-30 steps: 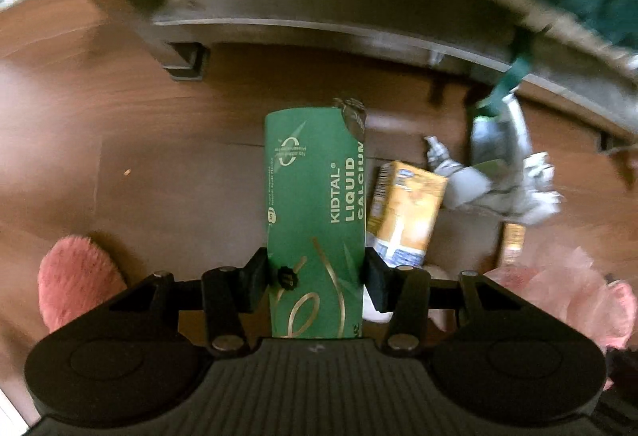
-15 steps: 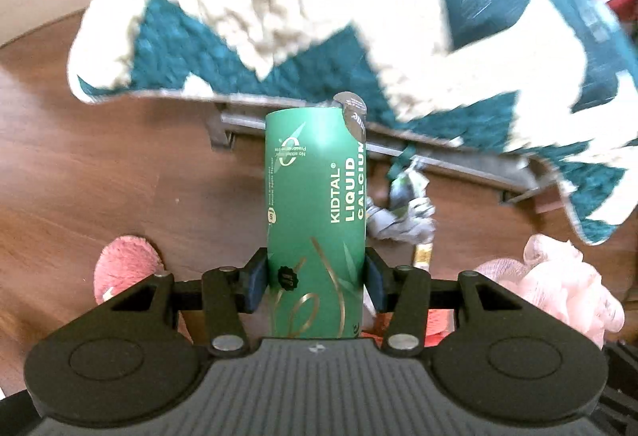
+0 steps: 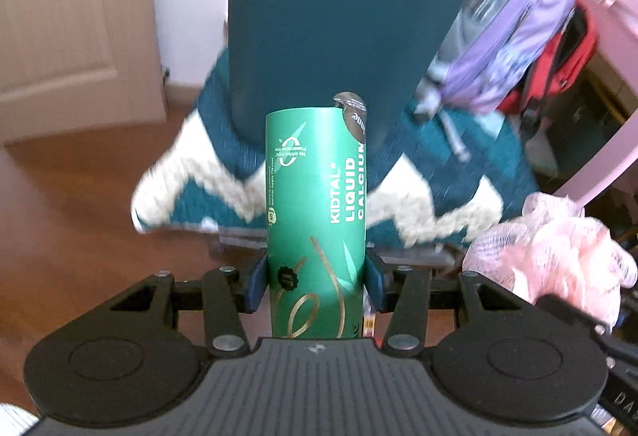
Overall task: Collect trash
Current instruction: 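Lift the green tube and pink puff up to the teal wastebasket with both tools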
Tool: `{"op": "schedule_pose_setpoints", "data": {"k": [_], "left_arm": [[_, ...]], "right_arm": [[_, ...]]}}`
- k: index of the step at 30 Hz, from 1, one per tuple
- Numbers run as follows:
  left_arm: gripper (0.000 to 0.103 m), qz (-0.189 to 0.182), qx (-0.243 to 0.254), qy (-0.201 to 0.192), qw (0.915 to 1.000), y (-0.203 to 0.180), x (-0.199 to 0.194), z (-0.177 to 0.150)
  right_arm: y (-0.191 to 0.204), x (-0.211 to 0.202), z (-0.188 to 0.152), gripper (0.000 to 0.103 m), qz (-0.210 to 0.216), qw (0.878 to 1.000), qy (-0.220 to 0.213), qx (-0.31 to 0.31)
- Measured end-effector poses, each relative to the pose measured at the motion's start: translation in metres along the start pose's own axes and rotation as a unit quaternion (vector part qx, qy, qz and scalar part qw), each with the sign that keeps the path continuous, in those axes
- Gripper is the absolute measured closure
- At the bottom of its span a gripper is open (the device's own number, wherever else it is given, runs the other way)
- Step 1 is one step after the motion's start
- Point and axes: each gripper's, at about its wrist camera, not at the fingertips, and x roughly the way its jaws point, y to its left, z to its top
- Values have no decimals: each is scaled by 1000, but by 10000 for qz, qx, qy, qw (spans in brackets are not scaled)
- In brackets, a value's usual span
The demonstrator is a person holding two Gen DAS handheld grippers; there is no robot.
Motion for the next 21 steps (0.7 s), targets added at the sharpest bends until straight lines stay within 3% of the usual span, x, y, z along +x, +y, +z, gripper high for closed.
{"op": "schedule_pose_setpoints", "data": {"k": [12,21], "left_arm": [[54,-66,435,-1190,9919,-19,-103,98],[54,116,713,-1902,9791,-36,-138,185]], "right_arm": [[26,-63,107,73,-49,9920,-1060,-686],[38,-62,191,73,-268,9828,-1559,-951]]}}
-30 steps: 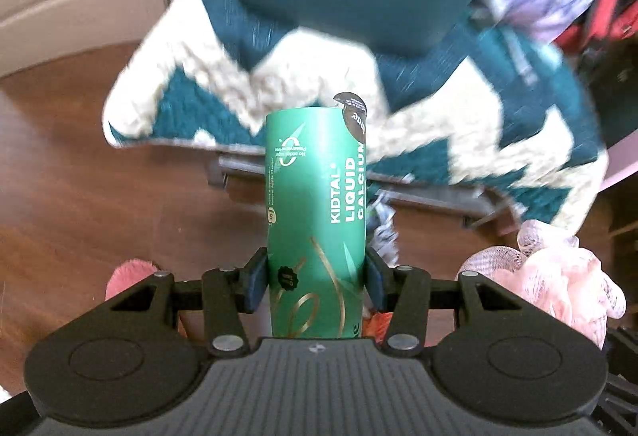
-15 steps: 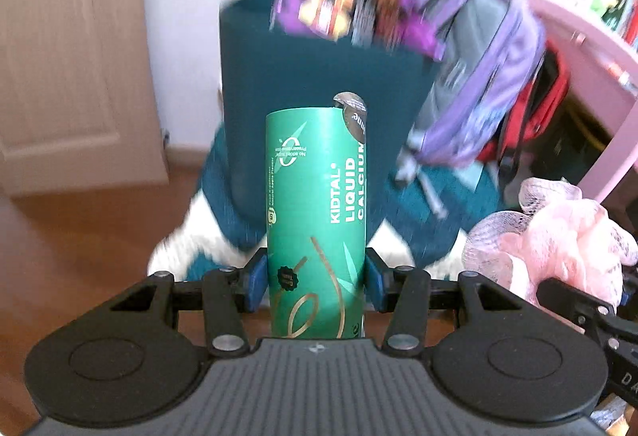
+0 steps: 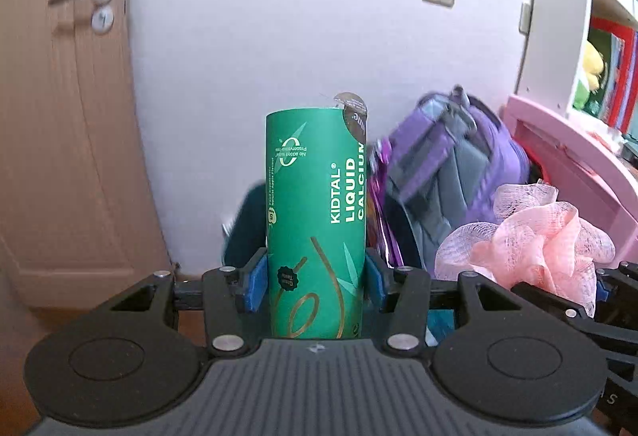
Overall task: Collect trash
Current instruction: 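Lift the green tube and pink puff up to the teal wastebasket with both tools, then open the left tool over the wastebasket while the right tool releases the pink puff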
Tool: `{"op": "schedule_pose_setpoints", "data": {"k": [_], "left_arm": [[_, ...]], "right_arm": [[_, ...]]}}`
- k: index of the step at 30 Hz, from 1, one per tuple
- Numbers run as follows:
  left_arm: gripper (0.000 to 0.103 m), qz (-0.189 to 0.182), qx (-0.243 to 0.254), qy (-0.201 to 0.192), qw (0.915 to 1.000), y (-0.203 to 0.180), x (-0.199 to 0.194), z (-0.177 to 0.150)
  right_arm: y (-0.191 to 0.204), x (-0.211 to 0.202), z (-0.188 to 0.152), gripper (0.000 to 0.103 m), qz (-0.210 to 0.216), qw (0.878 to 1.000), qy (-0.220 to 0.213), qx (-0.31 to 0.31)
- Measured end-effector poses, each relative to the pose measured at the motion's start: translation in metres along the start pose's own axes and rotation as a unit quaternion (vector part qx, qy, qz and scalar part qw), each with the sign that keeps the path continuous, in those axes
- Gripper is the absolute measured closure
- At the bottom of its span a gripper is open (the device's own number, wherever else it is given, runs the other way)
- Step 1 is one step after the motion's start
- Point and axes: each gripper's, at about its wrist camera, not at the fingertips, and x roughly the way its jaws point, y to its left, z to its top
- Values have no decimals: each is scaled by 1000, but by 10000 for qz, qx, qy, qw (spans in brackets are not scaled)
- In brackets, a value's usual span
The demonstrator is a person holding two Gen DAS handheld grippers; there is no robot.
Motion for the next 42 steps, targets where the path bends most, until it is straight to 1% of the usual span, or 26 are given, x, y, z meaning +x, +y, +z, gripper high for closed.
{"op": "schedule_pose_setpoints", "data": {"k": [2,5,8,11,15,19,27,34,38,41,42], "left_arm": [[54,-71,5,-30,10000,1,9,14],[54,-144,-194,-25,9997,9,28,36],[54,-175,-345,-30,9992,17,44,51],[54,-127,-320,-38,9994,20,60,59],[54,-64,-282,92,9995,22,91,65],[54,0,-248,295,9993,24,122,63],[54,36,-227,643,9977,29,169,48],[54,81,-163,1067,9941,34,200,24],[54,189,-57,1333,9909,35,216,13],[54,222,-8,1547,9877,38,225,6],[54,223,35,1602,9868,37,228,4]], "right_arm": [[-2,11,13,73,-83,9999,-56,-46],[-6,28,30,73,-272,9995,-101,-118],[-12,51,43,73,-485,9986,-123,-193],[-19,71,51,73,-616,9979,-112,-181],[-26,99,59,73,-746,9969,-23,-230],[-26,126,60,73,-775,9967,77,-238],[-13,166,48,73,-567,9974,309,-307],[14,193,22,73,-272,9951,678,-672],[29,206,10,73,-135,9912,919,-940],[36,215,5,71,17,9883,1138,-1012],[36,217,4,69,30,9879,1182,-1006]]}}
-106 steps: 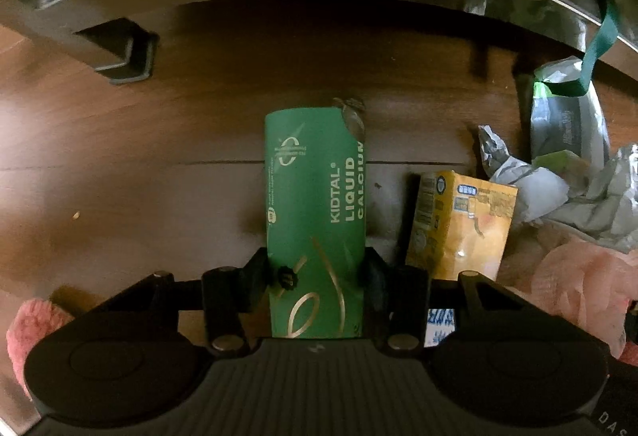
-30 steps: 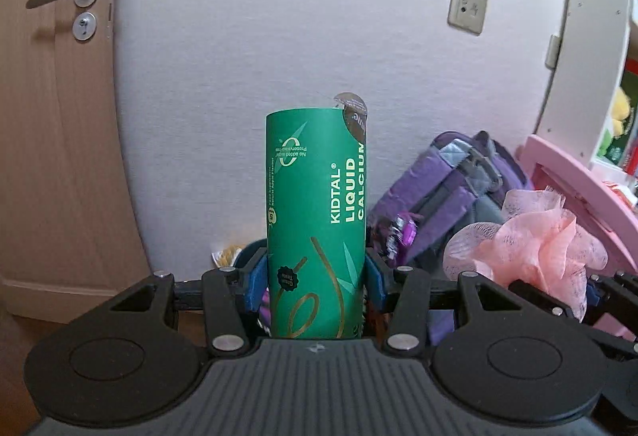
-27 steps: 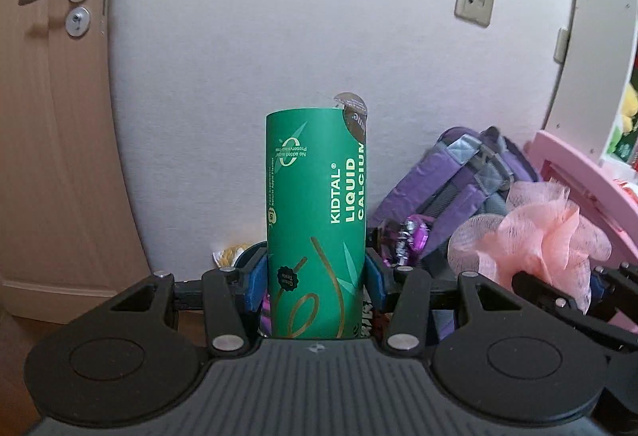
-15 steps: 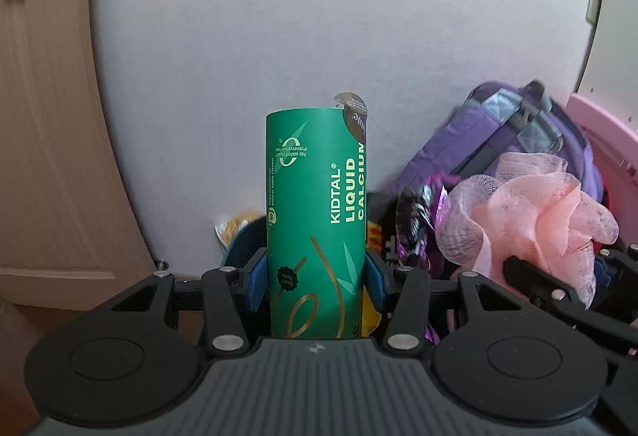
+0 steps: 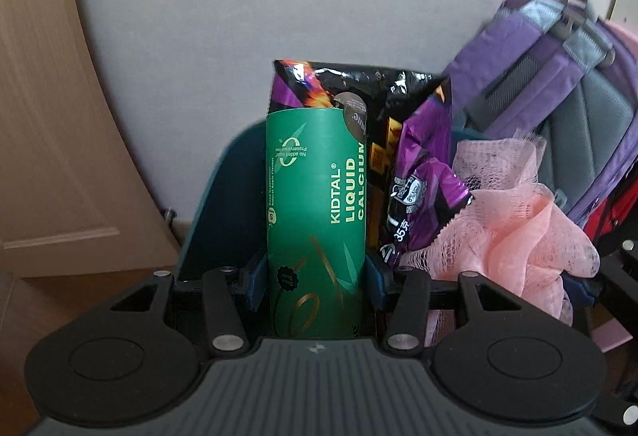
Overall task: Collect trash
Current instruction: 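Open the left tool over the wastebasket while the right tool releases the pink puff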
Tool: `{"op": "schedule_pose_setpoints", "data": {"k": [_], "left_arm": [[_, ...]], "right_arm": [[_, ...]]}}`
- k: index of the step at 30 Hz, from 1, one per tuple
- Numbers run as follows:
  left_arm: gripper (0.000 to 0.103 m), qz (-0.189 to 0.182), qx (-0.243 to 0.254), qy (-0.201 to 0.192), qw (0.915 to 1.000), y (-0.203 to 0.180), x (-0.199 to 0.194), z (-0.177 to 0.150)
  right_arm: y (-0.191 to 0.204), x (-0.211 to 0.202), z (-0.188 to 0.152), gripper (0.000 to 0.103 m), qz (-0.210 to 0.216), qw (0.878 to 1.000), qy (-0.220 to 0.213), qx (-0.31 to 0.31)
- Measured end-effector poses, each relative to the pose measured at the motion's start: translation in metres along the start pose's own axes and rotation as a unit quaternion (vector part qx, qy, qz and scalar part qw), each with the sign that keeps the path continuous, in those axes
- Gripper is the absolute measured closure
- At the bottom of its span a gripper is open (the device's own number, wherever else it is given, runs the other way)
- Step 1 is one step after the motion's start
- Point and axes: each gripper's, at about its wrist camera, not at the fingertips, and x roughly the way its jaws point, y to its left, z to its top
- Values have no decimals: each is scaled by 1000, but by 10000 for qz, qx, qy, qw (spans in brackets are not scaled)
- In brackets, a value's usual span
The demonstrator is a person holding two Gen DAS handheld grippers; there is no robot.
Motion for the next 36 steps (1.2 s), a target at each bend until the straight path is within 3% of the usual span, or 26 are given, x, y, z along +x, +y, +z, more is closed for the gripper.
{"op": "schedule_pose_setpoints", "data": {"k": [8,10,13,16,21,36], "left_arm": [[54,88,133,395,9991,-7,13,2],[50,61,167,484,9987,-11,16,7],[44,-39,200,481,9986,-10,13,8],[39,-83,156,434,9989,-10,7,6],[39,-26,173,213,9996,-13,-9,4],[39,-98,200,-650,9976,-17,-132,-30]], "right_arm": [[2,9,-9,54,164,9993,284,-189],[3,6,-11,42,165,9992,260,-258],[0,-3,-10,35,153,9994,168,-260],[-9,-6,-9,33,133,9995,128,-253],[-13,-29,-9,30,90,9998,3,-164],[-24,-137,-26,29,67,9982,-513,315]]}}
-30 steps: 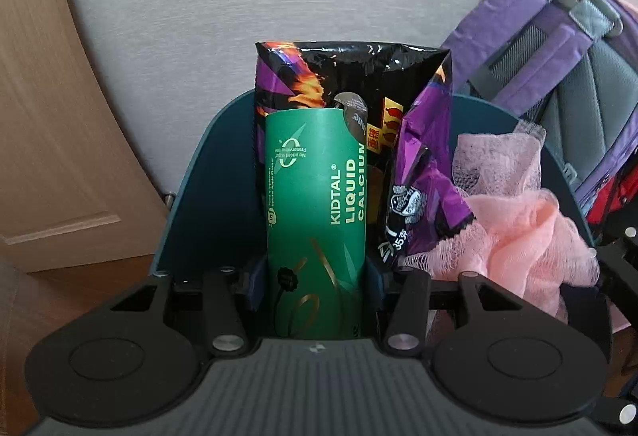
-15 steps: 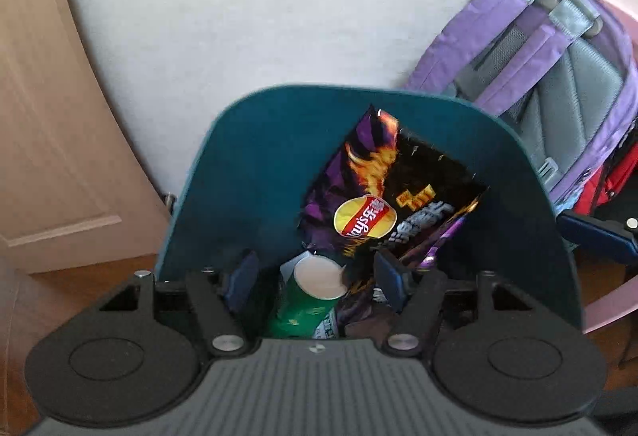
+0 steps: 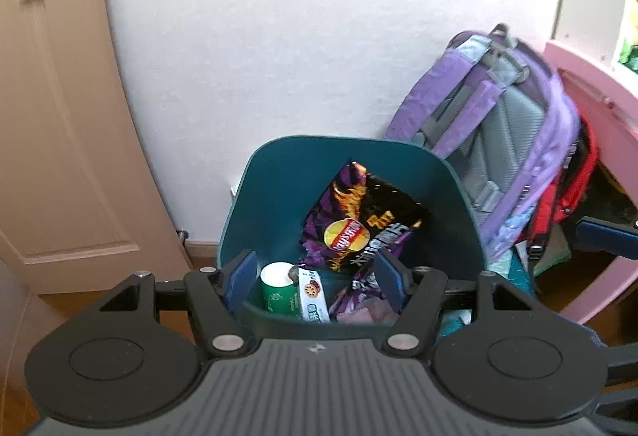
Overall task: Collect trash
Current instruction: 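Open the left tool over the wastebasket while the right tool releases the pink puff, then lower both tools from the wastebasket toward the trash on the floor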
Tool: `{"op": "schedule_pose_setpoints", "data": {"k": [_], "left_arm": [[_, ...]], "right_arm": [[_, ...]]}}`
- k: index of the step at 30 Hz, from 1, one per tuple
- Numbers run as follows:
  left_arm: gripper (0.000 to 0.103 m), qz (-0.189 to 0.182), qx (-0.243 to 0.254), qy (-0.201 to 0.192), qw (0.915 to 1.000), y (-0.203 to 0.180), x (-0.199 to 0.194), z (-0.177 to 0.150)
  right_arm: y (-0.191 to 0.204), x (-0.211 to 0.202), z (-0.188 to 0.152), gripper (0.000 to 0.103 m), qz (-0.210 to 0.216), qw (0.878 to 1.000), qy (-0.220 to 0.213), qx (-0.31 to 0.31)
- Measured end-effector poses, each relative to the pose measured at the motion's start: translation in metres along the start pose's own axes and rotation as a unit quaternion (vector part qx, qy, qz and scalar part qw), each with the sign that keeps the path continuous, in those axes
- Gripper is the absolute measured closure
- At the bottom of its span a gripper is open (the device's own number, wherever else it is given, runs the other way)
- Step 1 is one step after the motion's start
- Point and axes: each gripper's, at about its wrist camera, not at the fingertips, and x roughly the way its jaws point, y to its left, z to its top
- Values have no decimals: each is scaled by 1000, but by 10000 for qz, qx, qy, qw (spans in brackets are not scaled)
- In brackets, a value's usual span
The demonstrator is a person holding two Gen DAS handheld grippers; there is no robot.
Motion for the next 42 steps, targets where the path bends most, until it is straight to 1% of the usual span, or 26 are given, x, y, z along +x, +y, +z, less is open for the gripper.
{"op": "schedule_pose_setpoints", "data": {"k": [8,11,15,16,17,18,19,20,22,25,32,38,40,42], "left_arm": [[39,-100,98,-272,9995,-9,-64,-26],[39,-148,149,-290,9994,-11,-80,-40],[38,-139,268,-290,9991,-15,-91,-63],[36,-140,298,-274,9991,-16,-93,-69],[30,-141,319,-257,9991,-17,-94,-75],[18,-153,331,-261,9990,-18,-95,-84],[15,-171,334,-275,9989,-18,-95,-91],[15,-204,360,-257,9988,-20,-95,-99],[15,-241,432,-155,9987,-23,-90,-112],[15,-313,457,54,9984,-27,-77,-134],[15,-397,463,498,9969,-33,-36,-179],[15,-497,474,930,9933,-38,7,-208],[13,-529,479,1100,9914,-39,26,-217],[13,-628,452,1304,9884,-41,46,-226]], "right_arm": [[6,-58,-14,25,78,9992,-206,332],[10,-77,-23,24,101,9988,-282,399],[13,-94,-39,17,208,9974,-351,590],[13,-96,-44,16,224,9971,-359,634],[15,-99,-49,15,243,9967,-360,680],[16,-100,-56,13,288,9962,-343,744],[17,-101,-62,12,327,9957,-323,799],[18,-101,-69,11,359,9952,-294,859],[22,-98,-85,7,408,9945,-208,941],[26,-89,-112,5,475,9929,-7,1093],[28,-61,-172,2,520,9867,437,1478],[23,-26,-215,2,396,9783,830,1857],[21,-13,-230,2,352,9756,979,1934],[21,-1,-243,2,275,9734,1106,1986]]}}
